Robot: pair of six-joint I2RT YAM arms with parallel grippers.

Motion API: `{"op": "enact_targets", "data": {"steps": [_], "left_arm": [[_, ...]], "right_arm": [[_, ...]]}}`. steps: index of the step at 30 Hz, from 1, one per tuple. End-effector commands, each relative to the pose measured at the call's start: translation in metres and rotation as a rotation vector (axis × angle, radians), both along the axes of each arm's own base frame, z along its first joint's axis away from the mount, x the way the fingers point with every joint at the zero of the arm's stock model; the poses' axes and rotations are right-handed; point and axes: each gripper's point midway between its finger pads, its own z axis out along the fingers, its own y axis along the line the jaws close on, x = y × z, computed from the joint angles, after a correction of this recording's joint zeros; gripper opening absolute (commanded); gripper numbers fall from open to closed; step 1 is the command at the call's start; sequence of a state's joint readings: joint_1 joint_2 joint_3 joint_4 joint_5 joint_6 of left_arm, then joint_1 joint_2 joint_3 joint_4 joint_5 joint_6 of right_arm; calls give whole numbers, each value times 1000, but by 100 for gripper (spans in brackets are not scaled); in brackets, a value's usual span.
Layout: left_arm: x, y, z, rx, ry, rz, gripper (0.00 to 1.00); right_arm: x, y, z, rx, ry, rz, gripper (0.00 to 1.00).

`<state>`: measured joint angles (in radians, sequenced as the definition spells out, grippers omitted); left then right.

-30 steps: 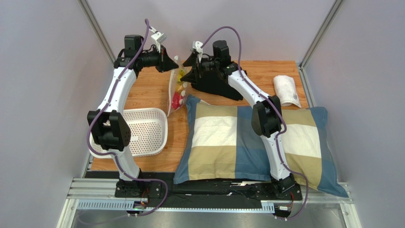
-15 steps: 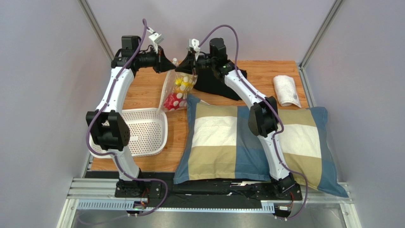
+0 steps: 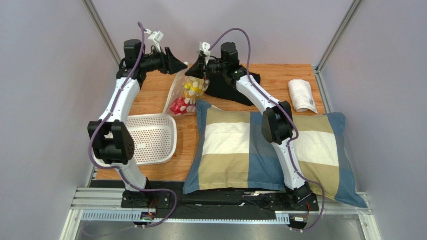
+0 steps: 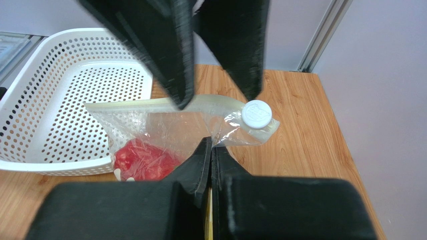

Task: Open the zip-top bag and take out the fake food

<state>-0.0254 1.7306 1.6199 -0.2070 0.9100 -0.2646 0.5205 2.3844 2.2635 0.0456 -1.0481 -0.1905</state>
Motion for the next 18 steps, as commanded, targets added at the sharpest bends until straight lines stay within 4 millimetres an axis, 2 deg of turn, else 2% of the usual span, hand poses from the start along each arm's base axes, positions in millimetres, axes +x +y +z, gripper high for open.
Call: {"op": "enact_targets", "data": {"steps": [1,5,9,12,14,16,18], "left_arm": [[23,1,21,-152,149,80,69],[27,2,23,-219,209,122,70],[28,0,16,-210,254,104,58],[23,-2,20,-235,249,88,47],[21,-2,18,-227,250,87,44],[16,-1,20,-220,244,84,46],[10,1,21,-208,232,84,54]], "right_arm": [[-12,8,37,32,-134,4,0],[-16,11,36,25,-133,9,0],[-16,11,37,24,-134,4,0],[-16,10,38,22,-138,1,0],[-16,10,36,19,-134,0,0],[-15,10,37,20,-139,-3,0],[-14,9,36,15,-140,-9,0]]}}
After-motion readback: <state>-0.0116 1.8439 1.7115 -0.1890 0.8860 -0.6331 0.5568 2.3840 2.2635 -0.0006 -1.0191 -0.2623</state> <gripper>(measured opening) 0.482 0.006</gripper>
